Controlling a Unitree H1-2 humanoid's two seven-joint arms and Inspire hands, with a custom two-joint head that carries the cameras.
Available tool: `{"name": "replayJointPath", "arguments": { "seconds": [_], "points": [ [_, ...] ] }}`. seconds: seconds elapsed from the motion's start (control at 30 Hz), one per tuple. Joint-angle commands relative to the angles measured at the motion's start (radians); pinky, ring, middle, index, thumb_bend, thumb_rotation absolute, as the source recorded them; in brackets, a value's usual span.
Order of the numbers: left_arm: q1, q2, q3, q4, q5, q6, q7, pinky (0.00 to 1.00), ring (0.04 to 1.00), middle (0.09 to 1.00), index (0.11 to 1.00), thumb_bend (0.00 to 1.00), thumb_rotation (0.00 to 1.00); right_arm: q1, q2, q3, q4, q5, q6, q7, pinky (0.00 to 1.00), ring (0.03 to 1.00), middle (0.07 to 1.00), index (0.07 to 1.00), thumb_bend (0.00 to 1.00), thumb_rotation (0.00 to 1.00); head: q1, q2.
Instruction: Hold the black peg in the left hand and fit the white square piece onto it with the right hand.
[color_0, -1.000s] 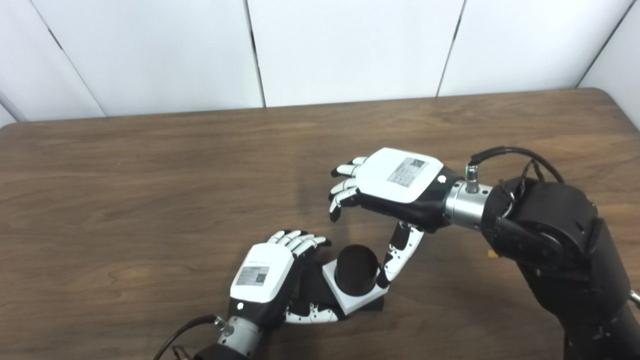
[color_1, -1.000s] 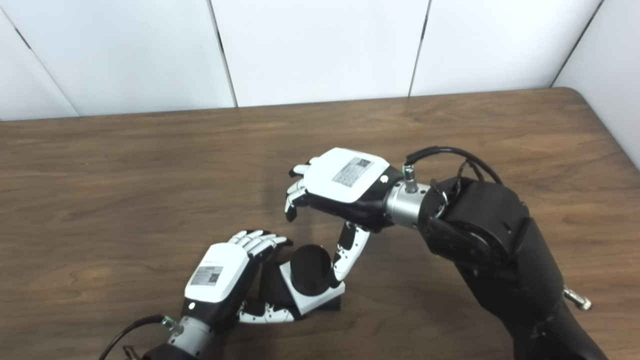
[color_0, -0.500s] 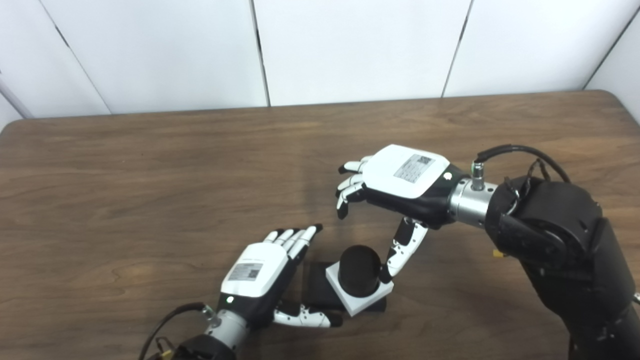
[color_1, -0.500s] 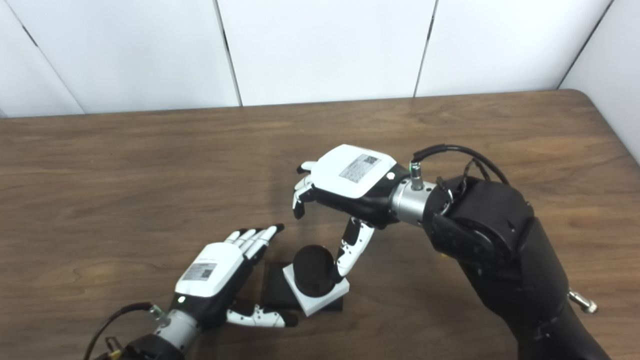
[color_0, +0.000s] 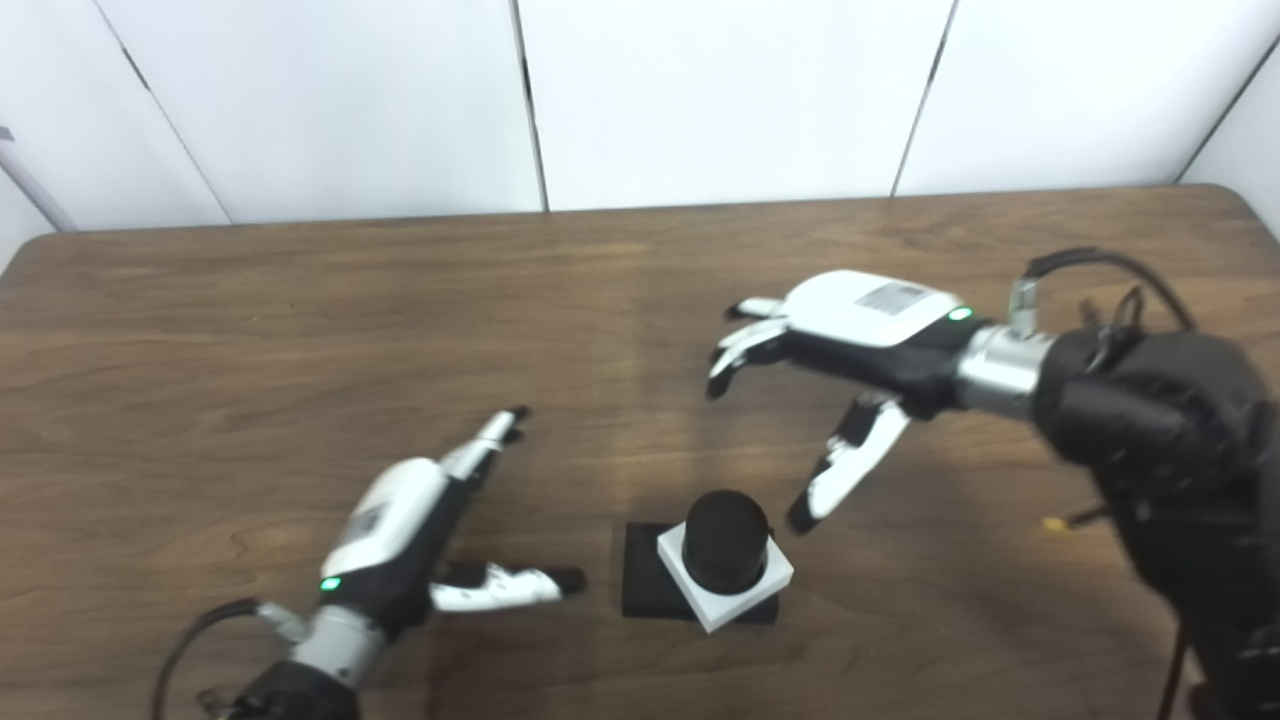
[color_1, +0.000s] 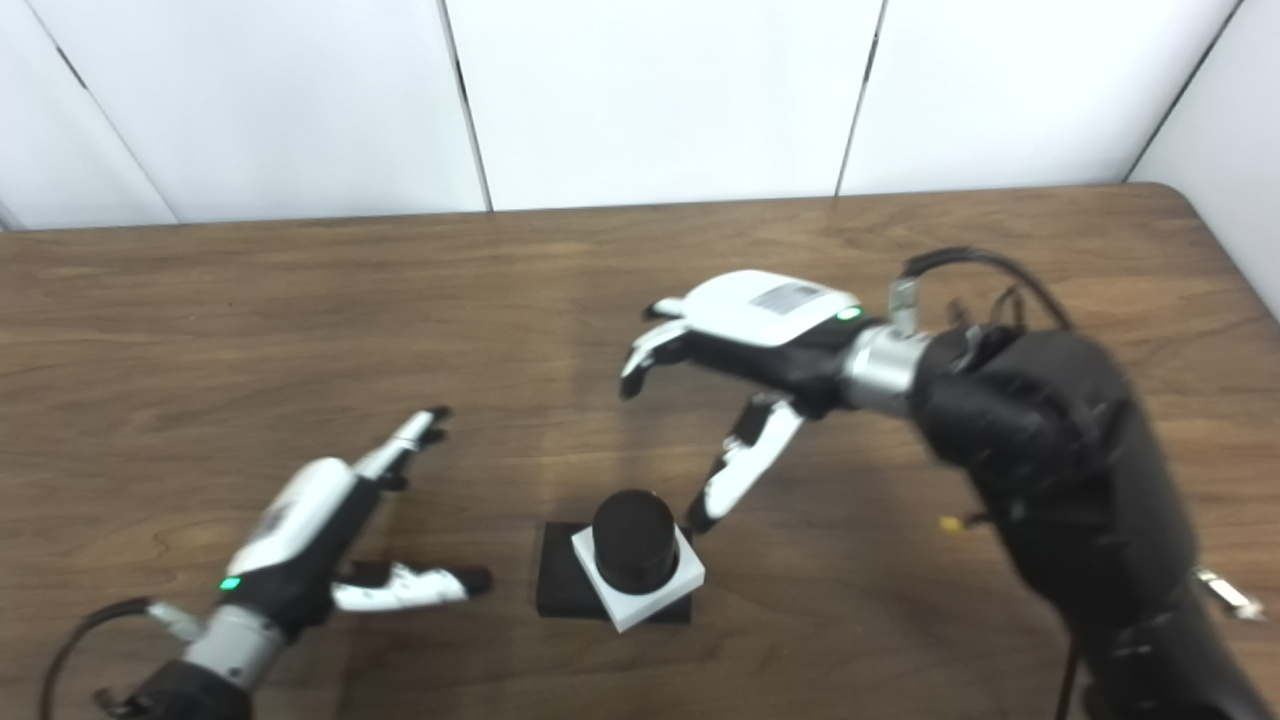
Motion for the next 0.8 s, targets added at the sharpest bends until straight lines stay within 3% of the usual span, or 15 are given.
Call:
{"name": "replayJointPath", "arguments": {
  "seconds": [0.0,0.1,0.17,0.3,0.37,0.53,0.77],
  "points": [
    [0.003,-0.038,0.066,-0.011,-0.138,-0.014,0.078,0.86,0.941,0.935,0.963,1.00,0.58,0.031,-0.010,-0.066,0.014,0.066,0.041,-0.090,0.83,0.955,0.884,0.818,0.96,0.57,0.000,0.000],
    [0.026,-0.087,0.140,0.010,-0.278,-0.024,0.140,0.89,0.928,0.922,0.940,0.95,0.67,0.140,0.015,-0.138,0.040,0.108,0.022,-0.230,0.83,0.929,0.897,0.859,0.82,0.71,0.003,-0.003],
    [0.031,-0.120,0.185,0.040,-0.393,-0.038,0.172,0.92,0.939,0.937,0.937,0.77,0.83,0.213,0.044,-0.175,0.048,0.133,0.015,-0.323,0.84,0.925,0.932,0.907,0.71,0.80,0.003,-0.005],
    [0.054,-0.178,0.223,0.084,-0.508,-0.099,0.273,0.93,0.934,0.942,0.941,0.67,0.97,0.368,0.159,-0.260,0.055,0.217,-0.006,-0.516,0.89,0.948,0.976,0.962,0.58,0.94,-0.010,-0.013],
    [0.070,-0.193,0.227,0.098,-0.539,-0.140,0.321,0.91,0.925,0.933,0.933,0.68,0.98,0.431,0.217,-0.291,0.055,0.264,-0.022,-0.599,0.94,0.979,0.995,0.984,0.54,0.99,-0.010,-0.013],
    [0.117,-0.184,0.208,0.117,-0.576,-0.212,0.388,0.95,0.945,0.952,0.959,0.71,0.99,0.534,0.334,-0.342,0.068,0.414,-0.071,-0.744,0.95,0.999,1.000,1.000,0.46,1.00,-0.050,-0.027],
    [0.139,-0.159,0.184,0.127,-0.613,-0.241,0.420,0.99,0.986,0.976,0.960,0.68,1.00,0.636,0.424,-0.351,0.085,0.550,-0.113,-0.888,1.00,1.000,1.000,1.000,0.50,1.00,-0.077,-0.034]
  ]
}}
